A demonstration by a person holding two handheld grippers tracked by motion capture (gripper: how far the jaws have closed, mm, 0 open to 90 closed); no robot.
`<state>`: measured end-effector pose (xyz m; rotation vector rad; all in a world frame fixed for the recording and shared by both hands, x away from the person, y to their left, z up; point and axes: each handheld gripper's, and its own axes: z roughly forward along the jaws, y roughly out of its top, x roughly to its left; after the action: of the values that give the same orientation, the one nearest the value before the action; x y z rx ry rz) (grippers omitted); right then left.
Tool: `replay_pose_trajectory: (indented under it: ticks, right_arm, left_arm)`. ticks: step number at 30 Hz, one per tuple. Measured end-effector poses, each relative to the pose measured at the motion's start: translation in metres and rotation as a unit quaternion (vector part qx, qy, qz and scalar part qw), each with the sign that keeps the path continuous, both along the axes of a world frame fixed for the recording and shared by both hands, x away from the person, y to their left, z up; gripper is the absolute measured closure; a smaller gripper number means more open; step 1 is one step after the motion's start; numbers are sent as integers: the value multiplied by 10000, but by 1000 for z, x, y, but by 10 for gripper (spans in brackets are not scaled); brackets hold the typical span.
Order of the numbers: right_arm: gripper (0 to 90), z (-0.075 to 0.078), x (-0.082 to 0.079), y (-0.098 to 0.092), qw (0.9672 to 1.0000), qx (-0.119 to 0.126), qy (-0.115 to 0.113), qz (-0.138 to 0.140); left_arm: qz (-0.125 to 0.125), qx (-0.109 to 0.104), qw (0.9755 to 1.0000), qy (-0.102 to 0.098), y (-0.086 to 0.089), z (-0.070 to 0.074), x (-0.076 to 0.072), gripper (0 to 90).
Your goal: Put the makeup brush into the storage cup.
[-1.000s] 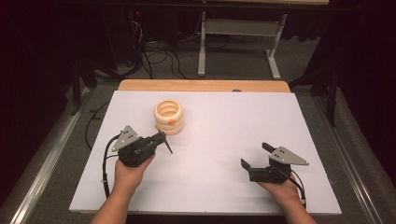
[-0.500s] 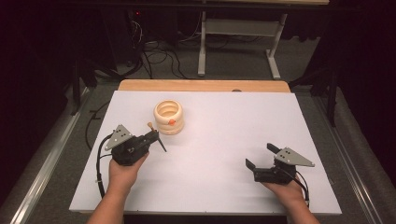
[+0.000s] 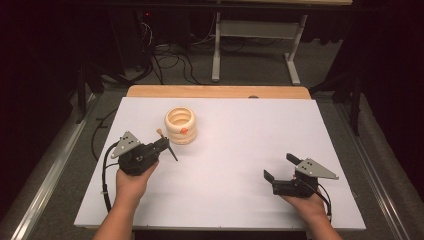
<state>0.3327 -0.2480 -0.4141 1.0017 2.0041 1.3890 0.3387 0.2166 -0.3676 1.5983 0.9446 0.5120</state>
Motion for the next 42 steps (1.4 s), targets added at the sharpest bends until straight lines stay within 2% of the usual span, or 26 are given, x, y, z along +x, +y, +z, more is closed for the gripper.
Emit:
replay_pose_trajectory:
  ticks: [3, 7, 11, 13, 16, 20, 22, 28, 37, 42]
  right_arm:
    - [10, -1, 1, 0, 9999, -107, -40, 27]
    - [10, -1, 1, -2, 10000, -3, -41, -9]
    - [10, -3, 3, -3, 10000, 64, 69, -32]
    - [10, -4, 5, -3, 10000, -19, 39, 1]
    - [10, -6, 6, -3, 10000, -14, 87, 0]
    - [10, -4, 6, -3, 10000, -3, -6, 10]
    - [10, -4, 4, -2, 10000, 6, 16, 14]
    - [9, 0, 1, 1, 9999, -103, -121, 64]
    - [9, 1, -1, 4, 9998, -159, -128, 21]
    - [9, 1, -1, 3, 9997, -179, -136, -11]
  left_arm:
    - [-11, 17, 10000, 30, -2, 1, 1, 832]
    - [47, -38, 10000, -4, -3, 6, 2, 833]
    - [100, 9, 9999, 11, -2, 10, 4, 833]
    - [161, -97, 9998, 38, -1, 11, 5, 833]
    - [228, -112, 9997, 30, -1, 14, 6, 834]
    - [315, -19, 9995, -9, -4, 18, 8, 834]
    - [369, -62, 9993, -16, -3, 20, 9, 834]
    - [414, -45, 9991, -59, -3, 28, 11, 834]
    - [545, 75, 9984, -101, -3, 37, 23, 834]
    - [579, 32, 9982, -161, -5, 43, 28, 834]
